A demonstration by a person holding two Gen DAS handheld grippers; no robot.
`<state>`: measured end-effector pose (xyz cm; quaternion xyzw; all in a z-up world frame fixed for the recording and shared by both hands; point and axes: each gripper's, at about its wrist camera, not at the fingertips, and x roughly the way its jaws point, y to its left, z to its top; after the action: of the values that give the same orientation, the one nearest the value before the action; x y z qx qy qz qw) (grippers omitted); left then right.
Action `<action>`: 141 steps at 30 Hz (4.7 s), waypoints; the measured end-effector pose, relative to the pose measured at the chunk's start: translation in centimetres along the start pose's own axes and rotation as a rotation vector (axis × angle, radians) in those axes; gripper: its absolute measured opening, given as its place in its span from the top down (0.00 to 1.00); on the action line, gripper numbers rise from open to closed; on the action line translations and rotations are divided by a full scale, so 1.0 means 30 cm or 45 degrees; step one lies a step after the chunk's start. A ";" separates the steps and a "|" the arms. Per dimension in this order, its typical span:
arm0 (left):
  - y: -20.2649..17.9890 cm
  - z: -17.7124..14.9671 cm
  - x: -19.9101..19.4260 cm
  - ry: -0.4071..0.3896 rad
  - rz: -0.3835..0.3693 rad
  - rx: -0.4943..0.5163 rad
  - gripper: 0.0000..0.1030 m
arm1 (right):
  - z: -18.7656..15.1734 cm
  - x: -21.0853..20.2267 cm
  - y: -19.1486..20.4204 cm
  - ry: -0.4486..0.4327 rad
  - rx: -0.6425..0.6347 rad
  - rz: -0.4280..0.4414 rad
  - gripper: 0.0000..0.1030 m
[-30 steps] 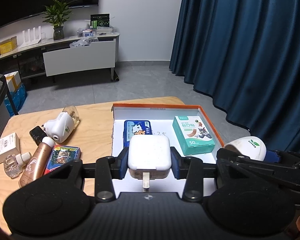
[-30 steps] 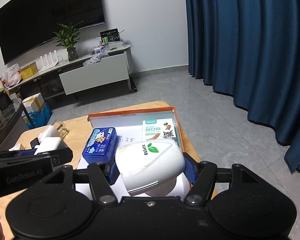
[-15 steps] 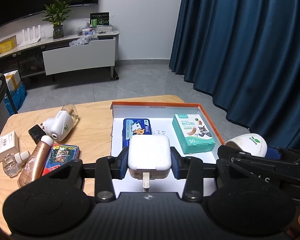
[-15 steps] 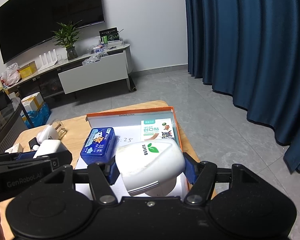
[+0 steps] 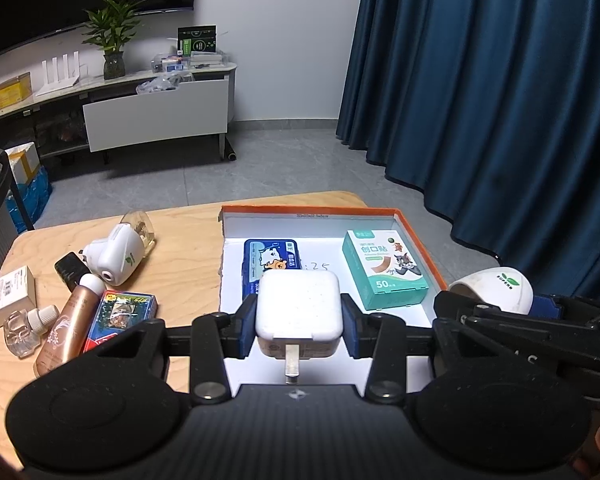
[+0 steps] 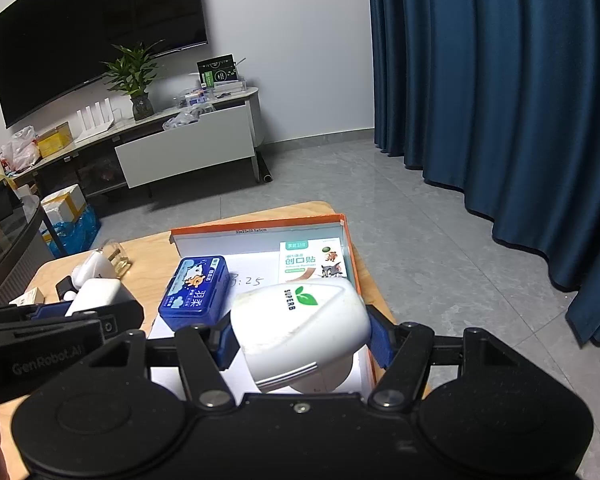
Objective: Organize rigid objects
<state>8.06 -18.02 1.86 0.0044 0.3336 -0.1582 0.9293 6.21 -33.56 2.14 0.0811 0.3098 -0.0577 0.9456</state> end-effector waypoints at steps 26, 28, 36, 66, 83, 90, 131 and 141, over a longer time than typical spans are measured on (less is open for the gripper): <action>0.001 -0.012 0.019 0.023 0.004 -0.005 0.59 | -0.018 0.028 -0.008 0.031 0.015 -0.013 0.27; 0.000 -0.014 0.021 0.025 0.003 -0.006 0.59 | -0.018 0.031 -0.011 0.034 0.017 -0.013 0.27; -0.004 -0.017 0.022 0.031 0.003 -0.004 0.59 | -0.018 0.032 -0.012 0.036 0.017 -0.015 0.27; 0.001 -0.034 0.046 0.064 0.003 -0.008 0.59 | -0.035 0.067 -0.018 0.068 0.032 -0.023 0.27; 0.005 -0.048 0.067 0.089 0.002 -0.012 0.59 | -0.046 0.093 -0.023 0.099 0.042 -0.019 0.27; 0.005 -0.049 0.074 0.094 0.004 -0.014 0.59 | -0.049 0.104 -0.019 0.112 0.037 -0.012 0.27; -0.015 -0.066 0.124 0.154 -0.092 -0.012 0.57 | -0.003 0.082 -0.060 0.010 0.091 -0.030 0.22; 0.011 -0.042 0.068 0.086 -0.055 -0.013 0.39 | 0.012 0.044 -0.022 -0.024 0.069 -0.028 0.21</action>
<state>8.88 -18.16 -0.43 -0.0021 0.3657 -0.1762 0.9139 7.37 -34.36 1.56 0.1026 0.3002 -0.0774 0.9452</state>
